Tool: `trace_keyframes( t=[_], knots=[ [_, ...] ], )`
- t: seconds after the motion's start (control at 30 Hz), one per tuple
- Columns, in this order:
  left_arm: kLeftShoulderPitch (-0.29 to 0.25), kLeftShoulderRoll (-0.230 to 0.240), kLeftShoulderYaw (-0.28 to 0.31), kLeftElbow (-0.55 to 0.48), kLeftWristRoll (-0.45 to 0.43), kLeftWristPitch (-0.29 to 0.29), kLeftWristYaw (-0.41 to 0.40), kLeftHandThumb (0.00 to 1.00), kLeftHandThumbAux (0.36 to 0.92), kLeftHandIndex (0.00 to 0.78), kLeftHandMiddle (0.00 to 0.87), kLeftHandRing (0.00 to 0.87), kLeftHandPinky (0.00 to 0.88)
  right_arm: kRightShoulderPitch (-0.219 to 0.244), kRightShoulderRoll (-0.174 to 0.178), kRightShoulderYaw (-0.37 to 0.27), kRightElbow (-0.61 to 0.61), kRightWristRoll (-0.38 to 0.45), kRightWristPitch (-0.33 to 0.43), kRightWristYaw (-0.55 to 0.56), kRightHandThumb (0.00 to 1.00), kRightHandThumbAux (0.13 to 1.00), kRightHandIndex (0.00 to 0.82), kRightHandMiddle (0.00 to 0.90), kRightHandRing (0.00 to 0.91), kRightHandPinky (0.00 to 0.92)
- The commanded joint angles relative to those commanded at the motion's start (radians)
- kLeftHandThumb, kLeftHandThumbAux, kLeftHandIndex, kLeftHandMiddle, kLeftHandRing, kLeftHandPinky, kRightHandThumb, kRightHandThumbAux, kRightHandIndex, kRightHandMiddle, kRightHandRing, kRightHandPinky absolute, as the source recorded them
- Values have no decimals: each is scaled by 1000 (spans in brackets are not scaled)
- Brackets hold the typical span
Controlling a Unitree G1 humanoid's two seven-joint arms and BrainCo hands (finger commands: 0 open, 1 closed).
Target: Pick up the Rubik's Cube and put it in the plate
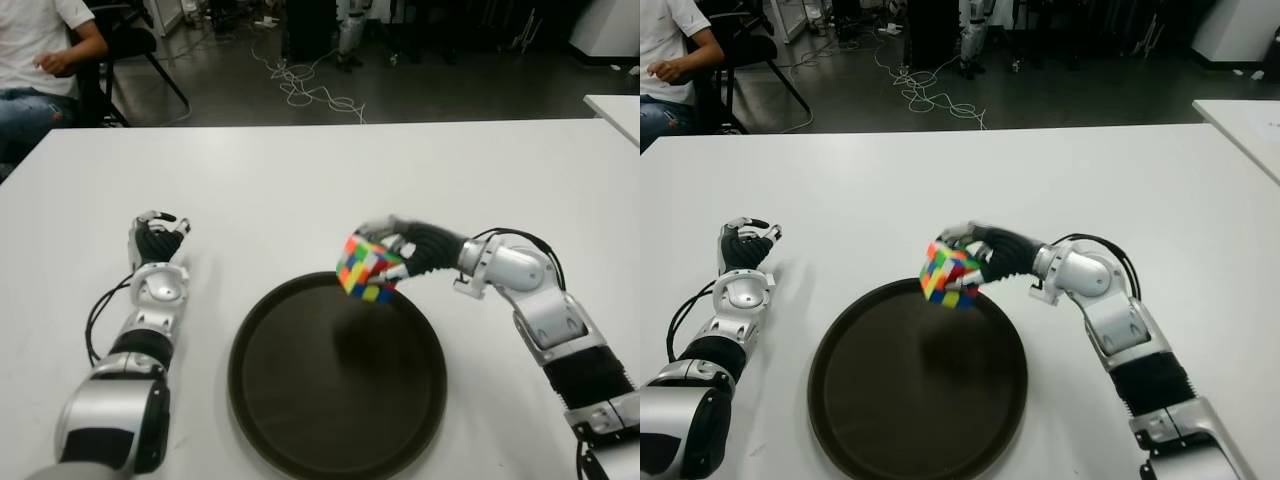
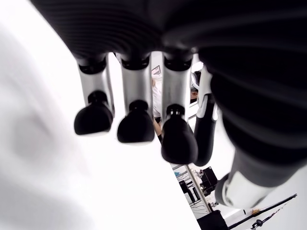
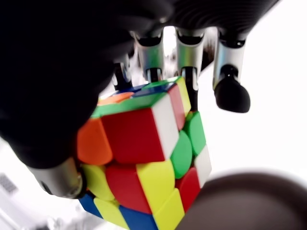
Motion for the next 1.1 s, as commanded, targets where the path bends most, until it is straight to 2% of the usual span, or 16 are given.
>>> trace_keyframes(
  t=[0.33, 0.77, 1.1],
  knots=[
    [0, 2, 2, 1, -2, 3, -3, 711, 704, 442, 815, 818, 813, 22, -10, 44, -50, -64, 76, 3, 697, 722, 438, 809, 811, 801],
    [-2, 2, 3, 2, -3, 4, -2, 711, 704, 442, 823, 821, 809, 43, 11, 30, -44, -17, 85, 12, 697, 722, 437, 799, 802, 788],
    [0, -1, 1, 2, 2, -1, 19, 711, 703, 443, 820, 822, 816, 50, 15, 30, -52, 2, 88, 19, 695, 722, 438, 806, 808, 797]
  ],
)
